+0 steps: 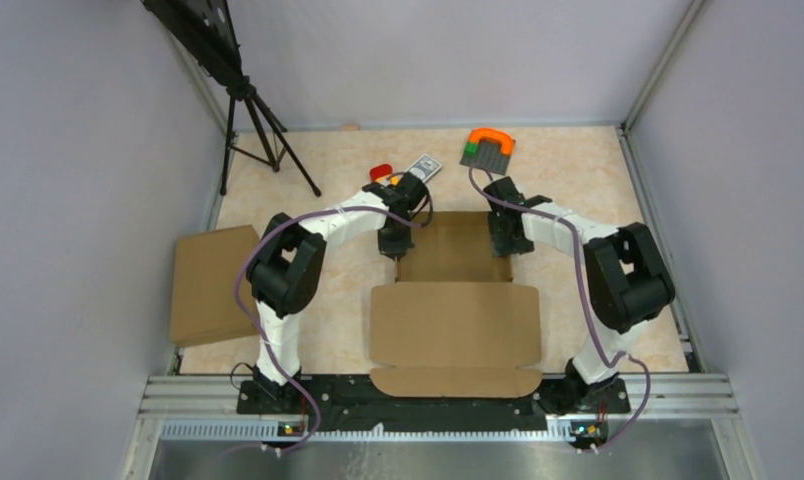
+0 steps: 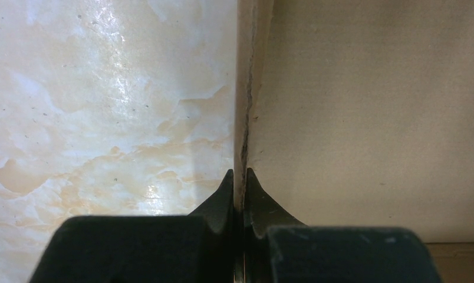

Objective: Fold the paper box

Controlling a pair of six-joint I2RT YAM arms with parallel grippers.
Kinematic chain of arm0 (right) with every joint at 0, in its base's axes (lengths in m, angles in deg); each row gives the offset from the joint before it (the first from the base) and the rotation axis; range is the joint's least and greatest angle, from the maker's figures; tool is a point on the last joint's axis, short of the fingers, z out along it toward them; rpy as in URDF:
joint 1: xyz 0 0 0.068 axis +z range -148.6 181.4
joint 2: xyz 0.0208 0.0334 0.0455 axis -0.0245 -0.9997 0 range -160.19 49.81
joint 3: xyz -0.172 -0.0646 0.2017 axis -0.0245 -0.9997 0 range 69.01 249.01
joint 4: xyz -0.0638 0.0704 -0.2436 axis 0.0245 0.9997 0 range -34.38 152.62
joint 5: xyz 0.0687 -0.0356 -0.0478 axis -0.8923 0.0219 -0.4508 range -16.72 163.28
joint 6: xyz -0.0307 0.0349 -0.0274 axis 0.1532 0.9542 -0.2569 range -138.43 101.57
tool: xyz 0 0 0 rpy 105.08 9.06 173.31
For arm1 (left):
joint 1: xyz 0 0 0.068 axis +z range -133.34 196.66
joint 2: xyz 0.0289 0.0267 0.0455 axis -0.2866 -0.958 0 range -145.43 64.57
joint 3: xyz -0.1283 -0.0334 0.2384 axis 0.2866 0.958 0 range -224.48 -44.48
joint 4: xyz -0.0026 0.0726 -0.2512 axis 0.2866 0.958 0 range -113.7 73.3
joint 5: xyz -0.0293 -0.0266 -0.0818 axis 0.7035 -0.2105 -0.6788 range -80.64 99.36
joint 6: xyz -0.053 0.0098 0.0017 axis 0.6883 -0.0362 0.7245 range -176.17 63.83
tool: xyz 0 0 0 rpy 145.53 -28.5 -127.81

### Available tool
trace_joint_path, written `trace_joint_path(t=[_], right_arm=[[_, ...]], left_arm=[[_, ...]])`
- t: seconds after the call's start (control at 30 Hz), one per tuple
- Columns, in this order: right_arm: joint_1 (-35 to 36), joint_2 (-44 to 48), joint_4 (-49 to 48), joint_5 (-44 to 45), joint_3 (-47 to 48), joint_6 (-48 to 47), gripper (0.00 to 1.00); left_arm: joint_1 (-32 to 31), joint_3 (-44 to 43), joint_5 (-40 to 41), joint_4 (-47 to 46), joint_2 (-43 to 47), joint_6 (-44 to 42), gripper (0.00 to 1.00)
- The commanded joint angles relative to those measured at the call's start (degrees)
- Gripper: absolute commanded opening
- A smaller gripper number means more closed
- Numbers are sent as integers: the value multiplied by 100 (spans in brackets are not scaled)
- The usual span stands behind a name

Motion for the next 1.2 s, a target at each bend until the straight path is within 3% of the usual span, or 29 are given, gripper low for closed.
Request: trace_joint_path(t=[0.0,0.2,0.27,0.33,0.47,0.63,0.7,0.97,1.07,1.17], right_arm=[[-10,-176,-223,410,117,92,43],[4,-429,-366,721,188,100,33],[7,-508,-404,797,189,101,22],[15,-551,-438,879,175,114,0],[8,-492,-529,903,89,98,0],[13,-460,-519,861,211,77,41],[10,-468,-484,865,292,85,45],[-41,-477,-486,760,451,42,47],[-66,-313,-457,414,442,14,65],[-78,-99,-401,105,431,2,68]], left_arm=[[-9,145,-18,101,162,105,0],[-12,176,-37,111,189,105,0],[-8,183,-26,109,185,97,0],[-12,184,-18,120,178,97,0],[-17,168,-7,140,172,86,0],[-15,133,18,179,140,62,0],[-18,125,23,189,131,51,0],[-18,123,54,219,131,11,0],[-20,117,69,221,131,-15,0],[-23,125,89,236,123,-33,0]])
